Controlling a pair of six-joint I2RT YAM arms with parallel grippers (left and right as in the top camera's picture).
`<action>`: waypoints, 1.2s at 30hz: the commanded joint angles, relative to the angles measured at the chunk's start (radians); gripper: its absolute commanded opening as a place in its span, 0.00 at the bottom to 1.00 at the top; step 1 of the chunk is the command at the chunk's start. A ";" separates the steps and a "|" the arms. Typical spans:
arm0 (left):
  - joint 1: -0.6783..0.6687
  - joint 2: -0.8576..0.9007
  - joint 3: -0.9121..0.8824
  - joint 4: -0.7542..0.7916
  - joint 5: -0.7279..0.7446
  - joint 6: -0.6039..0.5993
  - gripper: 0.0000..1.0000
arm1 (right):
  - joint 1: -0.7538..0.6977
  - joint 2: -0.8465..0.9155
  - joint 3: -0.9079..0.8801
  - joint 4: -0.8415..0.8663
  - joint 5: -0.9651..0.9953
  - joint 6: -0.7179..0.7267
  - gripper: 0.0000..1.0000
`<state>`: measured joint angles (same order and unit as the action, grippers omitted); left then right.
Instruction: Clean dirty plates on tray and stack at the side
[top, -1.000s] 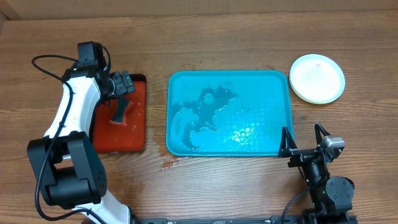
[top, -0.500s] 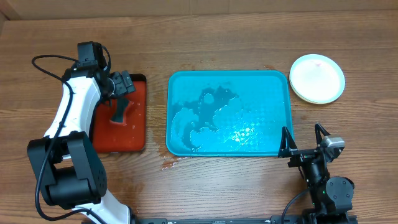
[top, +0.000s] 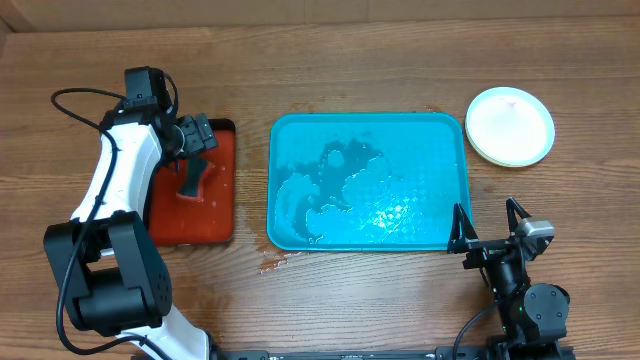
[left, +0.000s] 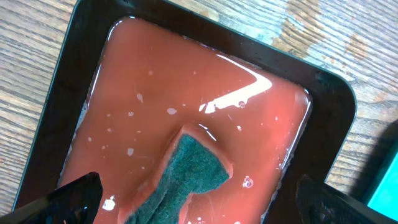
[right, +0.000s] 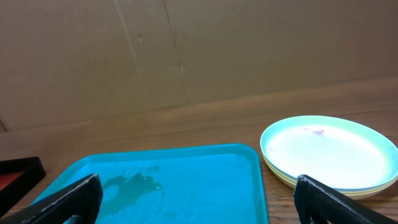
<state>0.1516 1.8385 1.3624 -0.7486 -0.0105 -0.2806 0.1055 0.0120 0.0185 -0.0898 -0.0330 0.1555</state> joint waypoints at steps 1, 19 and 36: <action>0.007 -0.013 0.014 -0.005 0.001 0.012 1.00 | 0.004 -0.009 -0.011 0.007 0.013 -0.006 1.00; -0.077 -0.572 -0.571 0.418 0.009 0.093 1.00 | 0.004 -0.009 -0.011 0.007 0.013 -0.006 1.00; -0.076 -1.492 -1.136 0.549 0.000 0.093 1.00 | 0.004 -0.009 -0.011 0.007 0.013 -0.006 1.00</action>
<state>0.0723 0.4068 0.2836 -0.2241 -0.0036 -0.2054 0.1055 0.0120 0.0185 -0.0902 -0.0330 0.1555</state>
